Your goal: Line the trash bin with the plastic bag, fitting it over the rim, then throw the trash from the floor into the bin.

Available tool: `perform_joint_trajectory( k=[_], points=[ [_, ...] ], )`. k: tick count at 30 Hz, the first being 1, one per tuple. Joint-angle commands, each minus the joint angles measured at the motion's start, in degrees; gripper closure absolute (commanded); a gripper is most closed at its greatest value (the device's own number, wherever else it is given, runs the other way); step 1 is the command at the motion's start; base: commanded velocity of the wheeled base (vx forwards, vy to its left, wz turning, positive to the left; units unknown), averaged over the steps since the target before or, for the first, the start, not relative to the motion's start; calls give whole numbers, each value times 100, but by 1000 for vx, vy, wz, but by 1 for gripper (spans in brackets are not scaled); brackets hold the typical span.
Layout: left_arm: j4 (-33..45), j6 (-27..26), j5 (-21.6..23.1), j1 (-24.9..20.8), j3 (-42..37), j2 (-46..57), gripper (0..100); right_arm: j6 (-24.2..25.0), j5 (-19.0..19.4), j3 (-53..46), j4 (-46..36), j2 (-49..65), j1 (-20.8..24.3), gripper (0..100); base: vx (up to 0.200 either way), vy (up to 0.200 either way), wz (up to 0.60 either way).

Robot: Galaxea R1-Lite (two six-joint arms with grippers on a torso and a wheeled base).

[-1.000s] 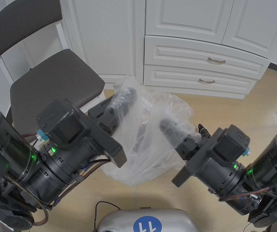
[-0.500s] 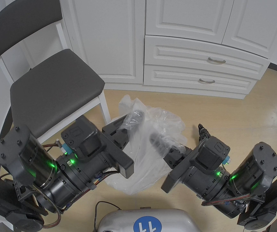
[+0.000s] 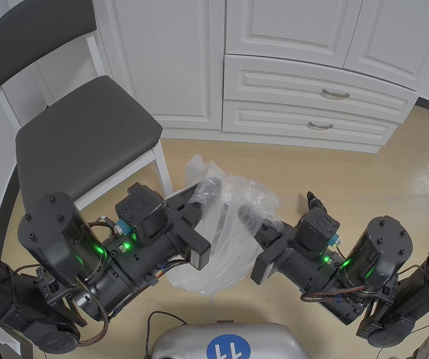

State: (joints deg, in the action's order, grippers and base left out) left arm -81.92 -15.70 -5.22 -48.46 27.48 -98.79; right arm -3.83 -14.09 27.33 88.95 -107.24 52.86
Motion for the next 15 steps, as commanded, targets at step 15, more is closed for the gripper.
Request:
perform_joint_trajectory(
  k=[15],
  points=[
    [-34, -38, -6, 126, 109, -729, 100, 260, 100, 299, 105, -719, -513, 100, 0, 0, 0]
  ],
)
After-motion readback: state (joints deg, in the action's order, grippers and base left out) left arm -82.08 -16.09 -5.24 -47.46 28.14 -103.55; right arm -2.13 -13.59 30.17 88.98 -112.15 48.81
